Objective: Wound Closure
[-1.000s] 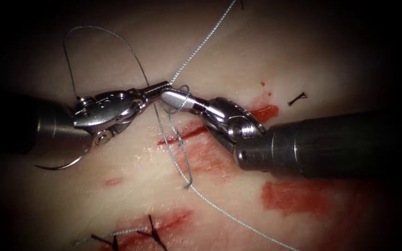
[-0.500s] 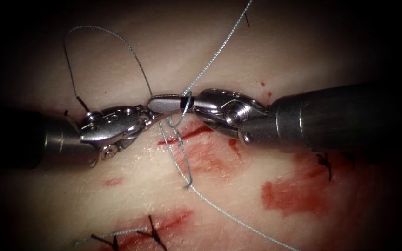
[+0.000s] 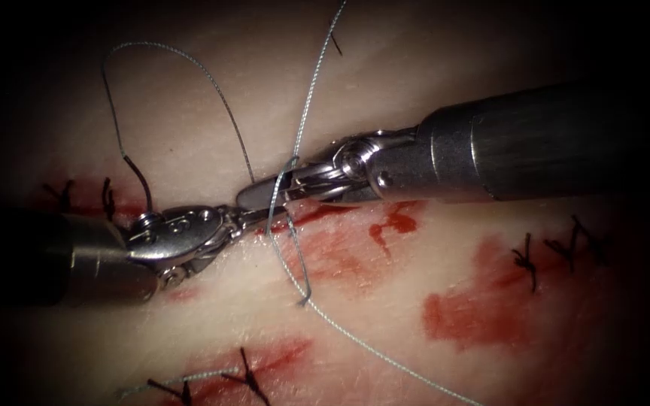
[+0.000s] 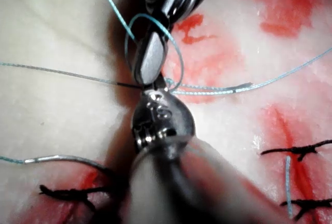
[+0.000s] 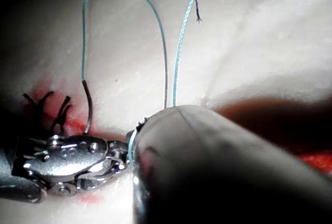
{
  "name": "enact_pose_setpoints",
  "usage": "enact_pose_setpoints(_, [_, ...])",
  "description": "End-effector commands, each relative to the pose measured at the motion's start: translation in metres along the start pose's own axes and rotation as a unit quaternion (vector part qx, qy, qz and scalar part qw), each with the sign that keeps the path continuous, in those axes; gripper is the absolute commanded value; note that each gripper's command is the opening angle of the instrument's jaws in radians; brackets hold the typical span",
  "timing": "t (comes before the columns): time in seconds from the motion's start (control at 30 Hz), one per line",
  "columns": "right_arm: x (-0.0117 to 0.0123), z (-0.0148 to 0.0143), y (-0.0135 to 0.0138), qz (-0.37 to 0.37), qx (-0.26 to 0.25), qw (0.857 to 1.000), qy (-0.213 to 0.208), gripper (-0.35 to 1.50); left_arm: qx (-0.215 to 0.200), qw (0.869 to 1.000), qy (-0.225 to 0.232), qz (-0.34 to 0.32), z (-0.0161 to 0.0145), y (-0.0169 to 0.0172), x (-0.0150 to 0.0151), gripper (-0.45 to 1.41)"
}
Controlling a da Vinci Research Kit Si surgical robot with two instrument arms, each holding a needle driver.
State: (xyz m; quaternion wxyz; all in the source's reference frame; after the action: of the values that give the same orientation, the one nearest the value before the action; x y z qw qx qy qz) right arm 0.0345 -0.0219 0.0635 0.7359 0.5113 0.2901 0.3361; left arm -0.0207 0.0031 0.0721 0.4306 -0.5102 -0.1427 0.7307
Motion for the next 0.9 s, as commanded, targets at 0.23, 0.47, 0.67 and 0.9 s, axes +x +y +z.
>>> enact_pose_setpoints(0.23, [0.0011,0.0011,0.0001,-0.044,0.026,0.980,0.191,-0.35,-0.006,1.000,-0.004,0.009,0.0007,-0.0003,-0.0004,-0.45])
enact_pose_setpoints(0.47, [0.0012,0.0015,0.0006,-0.013,-0.067,0.939,0.337,-0.35,-0.003,1.000,0.001,0.008,0.0005,-0.0002,-0.0001,-0.45])
enact_pose_setpoints(0.67, [0.0028,0.0011,0.0010,0.002,-0.034,0.883,0.469,-0.35,0.012,1.000,0.006,0.010,0.0000,-0.0012,-0.0003,-0.45])
enact_pose_setpoints(0.9, [0.0060,-0.0001,0.0005,0.060,0.069,0.835,0.543,-0.35,0.024,1.000,-0.003,0.014,0.0001,-0.0024,-0.0010,-0.45])
